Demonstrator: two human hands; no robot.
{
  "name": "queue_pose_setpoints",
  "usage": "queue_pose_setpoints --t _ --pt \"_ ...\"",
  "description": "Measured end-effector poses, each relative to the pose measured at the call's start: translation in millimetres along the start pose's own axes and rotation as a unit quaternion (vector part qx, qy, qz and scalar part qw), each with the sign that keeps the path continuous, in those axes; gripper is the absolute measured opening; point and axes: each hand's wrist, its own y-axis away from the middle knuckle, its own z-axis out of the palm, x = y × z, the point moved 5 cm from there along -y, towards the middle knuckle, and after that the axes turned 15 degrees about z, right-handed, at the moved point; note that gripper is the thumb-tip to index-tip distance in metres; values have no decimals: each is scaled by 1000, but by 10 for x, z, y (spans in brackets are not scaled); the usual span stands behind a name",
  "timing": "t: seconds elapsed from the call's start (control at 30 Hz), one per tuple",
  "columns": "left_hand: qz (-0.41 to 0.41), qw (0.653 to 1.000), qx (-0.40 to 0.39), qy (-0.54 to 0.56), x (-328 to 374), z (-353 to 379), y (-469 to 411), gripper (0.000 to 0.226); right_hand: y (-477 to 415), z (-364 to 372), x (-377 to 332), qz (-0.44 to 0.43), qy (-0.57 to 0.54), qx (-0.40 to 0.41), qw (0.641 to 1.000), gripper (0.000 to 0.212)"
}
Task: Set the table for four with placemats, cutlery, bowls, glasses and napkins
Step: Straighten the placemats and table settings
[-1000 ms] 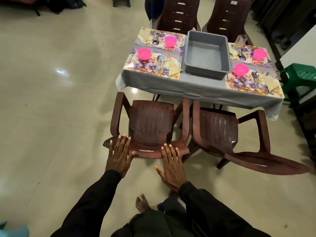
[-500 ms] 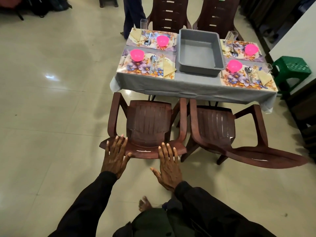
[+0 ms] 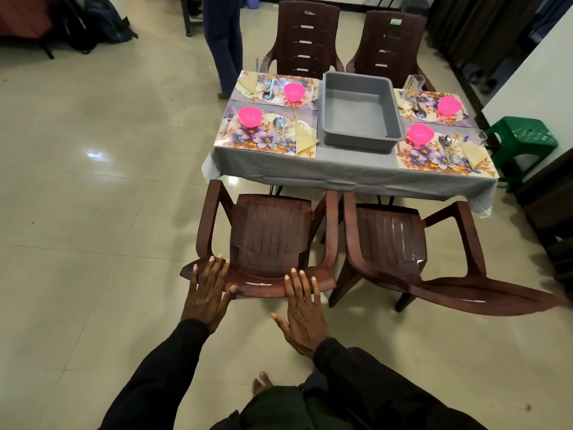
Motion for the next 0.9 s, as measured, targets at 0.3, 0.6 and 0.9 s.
queue_pose_setpoints --t 0.3,0.6,0.9 --pt "1 1000 5 7 14 -15 2 62 1 4 31 -12 -1 -4 1000 89" --pt "-8 999 26 44 164 -36 5 70 40 -118 98 -38 -20 18 999 83" --pt "57 995 57 63 975 -187 -157 67 219 -344 596 17 -49 35 998 76"
